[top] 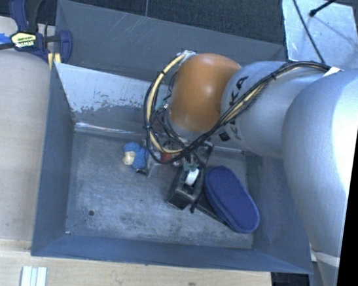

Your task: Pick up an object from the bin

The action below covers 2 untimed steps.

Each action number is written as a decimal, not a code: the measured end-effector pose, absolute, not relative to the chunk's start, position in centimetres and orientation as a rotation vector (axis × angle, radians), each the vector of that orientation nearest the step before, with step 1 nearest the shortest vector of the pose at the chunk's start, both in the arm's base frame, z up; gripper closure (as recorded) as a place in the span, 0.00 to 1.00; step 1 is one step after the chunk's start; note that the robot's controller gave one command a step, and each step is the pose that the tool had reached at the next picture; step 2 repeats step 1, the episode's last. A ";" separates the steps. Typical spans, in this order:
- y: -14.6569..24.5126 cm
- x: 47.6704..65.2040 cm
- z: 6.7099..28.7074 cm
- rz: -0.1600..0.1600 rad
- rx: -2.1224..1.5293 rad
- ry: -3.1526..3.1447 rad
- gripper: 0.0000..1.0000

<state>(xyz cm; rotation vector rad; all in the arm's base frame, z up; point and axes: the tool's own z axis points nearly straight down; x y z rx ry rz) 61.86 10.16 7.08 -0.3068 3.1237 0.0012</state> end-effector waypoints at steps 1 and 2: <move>10.6 59.6 22.4 0.001 -0.330 3.112 1.00; 10.6 59.6 22.4 0.001 -0.330 3.112 1.00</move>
Offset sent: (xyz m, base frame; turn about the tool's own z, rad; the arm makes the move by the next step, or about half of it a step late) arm -0.0252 0.0045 0.1472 -0.0165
